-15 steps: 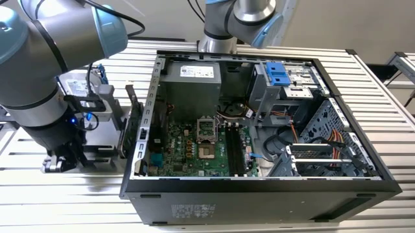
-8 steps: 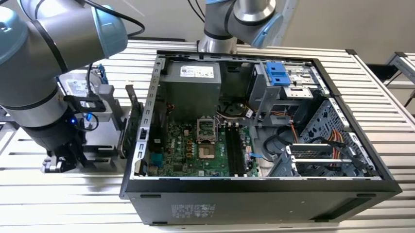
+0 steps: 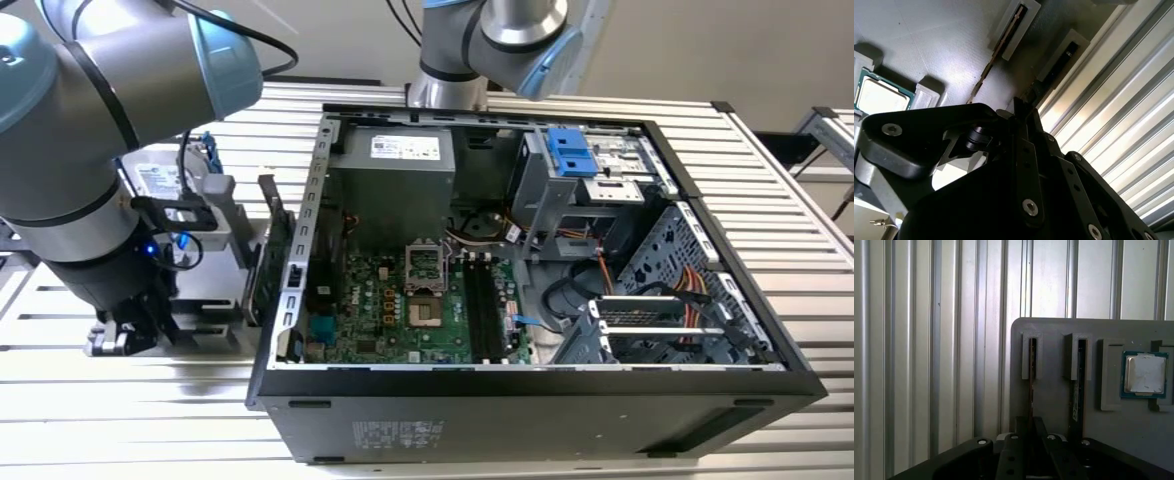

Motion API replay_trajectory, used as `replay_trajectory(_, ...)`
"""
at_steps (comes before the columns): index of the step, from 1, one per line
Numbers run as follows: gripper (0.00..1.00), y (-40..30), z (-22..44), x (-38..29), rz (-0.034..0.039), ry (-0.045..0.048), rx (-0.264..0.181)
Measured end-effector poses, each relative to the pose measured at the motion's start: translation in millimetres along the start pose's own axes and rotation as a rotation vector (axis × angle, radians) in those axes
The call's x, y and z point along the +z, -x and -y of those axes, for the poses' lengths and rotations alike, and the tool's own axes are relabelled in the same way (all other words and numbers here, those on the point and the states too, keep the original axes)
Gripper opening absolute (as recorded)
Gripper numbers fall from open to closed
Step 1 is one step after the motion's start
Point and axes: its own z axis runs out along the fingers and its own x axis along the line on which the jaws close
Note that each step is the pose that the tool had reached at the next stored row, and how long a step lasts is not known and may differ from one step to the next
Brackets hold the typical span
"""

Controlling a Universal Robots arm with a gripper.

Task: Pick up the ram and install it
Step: 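Pick up the ram and move it above insertion slot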

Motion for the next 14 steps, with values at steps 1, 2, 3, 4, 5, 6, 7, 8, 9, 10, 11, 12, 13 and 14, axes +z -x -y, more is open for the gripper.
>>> replay_trajectory(1,1.0,0.0,0.0,0.0,0.0,0.0,0.0)
replay_trajectory(2,1.0,0.0,0.0,0.0,0.0,0.0,0.0)
replay_trajectory(3,1.0,0.0,0.0,0.0,0.0,0.0,0.0)
replay_trajectory(4,0.0,0.0,0.0,0.1,0.0001,-0.0001,0.0)
replay_trajectory(5,0.0,0.0,0.0,0.1,0.0001,-0.0001,0.0)
replay_trajectory(6,0.0,-0.1,0.0,0.0,0.0,0.0,0.0)
replay_trajectory(7,0.0,-0.1,0.0,0.0,0.0,0.0,0.0)
replay_trajectory(8,0.0,-0.1,0.0,0.0,0.0,0.0,0.0)
replay_trajectory(9,0.0,-0.1,0.0,0.0,0.0,0.0,0.0)
replay_trajectory(10,0.0,-0.2,0.0,0.0,0.0,0.0,0.0)
replay_trajectory(11,0.0,-0.3,0.0,0.0,0.0,0.0,0.0)
replay_trajectory(12,0.0,-0.3,0.0,0.0,0.0,0.0,0.0)
replay_trajectory(13,0.0,-0.3,0.0,0.0,0.0,0.0,0.0)
replay_trajectory(14,0.0,-0.3,0.0,0.0,0.0001,-0.0001,0.0)
